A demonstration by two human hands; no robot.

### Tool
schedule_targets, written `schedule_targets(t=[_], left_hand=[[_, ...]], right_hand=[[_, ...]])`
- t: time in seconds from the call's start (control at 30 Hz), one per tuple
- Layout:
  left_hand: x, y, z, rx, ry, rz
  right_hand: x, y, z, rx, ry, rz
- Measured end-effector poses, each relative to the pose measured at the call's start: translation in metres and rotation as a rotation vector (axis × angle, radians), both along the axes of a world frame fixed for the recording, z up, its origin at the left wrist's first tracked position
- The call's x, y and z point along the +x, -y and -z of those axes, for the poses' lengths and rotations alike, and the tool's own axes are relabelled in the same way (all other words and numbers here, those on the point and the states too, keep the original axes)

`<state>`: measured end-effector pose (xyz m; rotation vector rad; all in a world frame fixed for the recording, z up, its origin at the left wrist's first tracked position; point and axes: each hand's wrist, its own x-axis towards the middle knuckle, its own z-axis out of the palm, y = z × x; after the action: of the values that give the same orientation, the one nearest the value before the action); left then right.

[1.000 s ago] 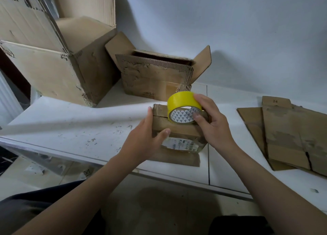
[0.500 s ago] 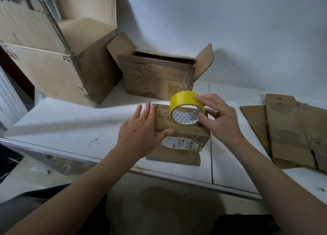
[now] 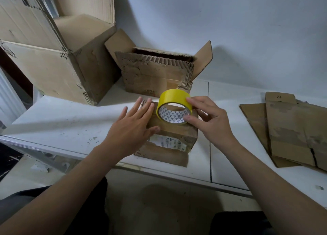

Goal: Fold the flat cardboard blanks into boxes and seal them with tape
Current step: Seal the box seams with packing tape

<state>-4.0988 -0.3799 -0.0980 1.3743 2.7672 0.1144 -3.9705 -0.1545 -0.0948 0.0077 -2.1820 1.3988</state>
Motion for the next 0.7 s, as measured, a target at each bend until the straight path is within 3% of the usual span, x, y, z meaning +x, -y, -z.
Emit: schedule_targets(t=[0.43, 0.7], left_hand=[[0.020, -0.009, 0.001, -0.049, -0.059, -0.018], [0.019, -0.012, 0.001, -0.067, -0.081, -0.018]], right_hand=[[0.010, -0.024, -0.023, 0.353, 0.027, -0.001], [0.018, -0.040, -0.017, 0.315, 0.027, 0.042]])
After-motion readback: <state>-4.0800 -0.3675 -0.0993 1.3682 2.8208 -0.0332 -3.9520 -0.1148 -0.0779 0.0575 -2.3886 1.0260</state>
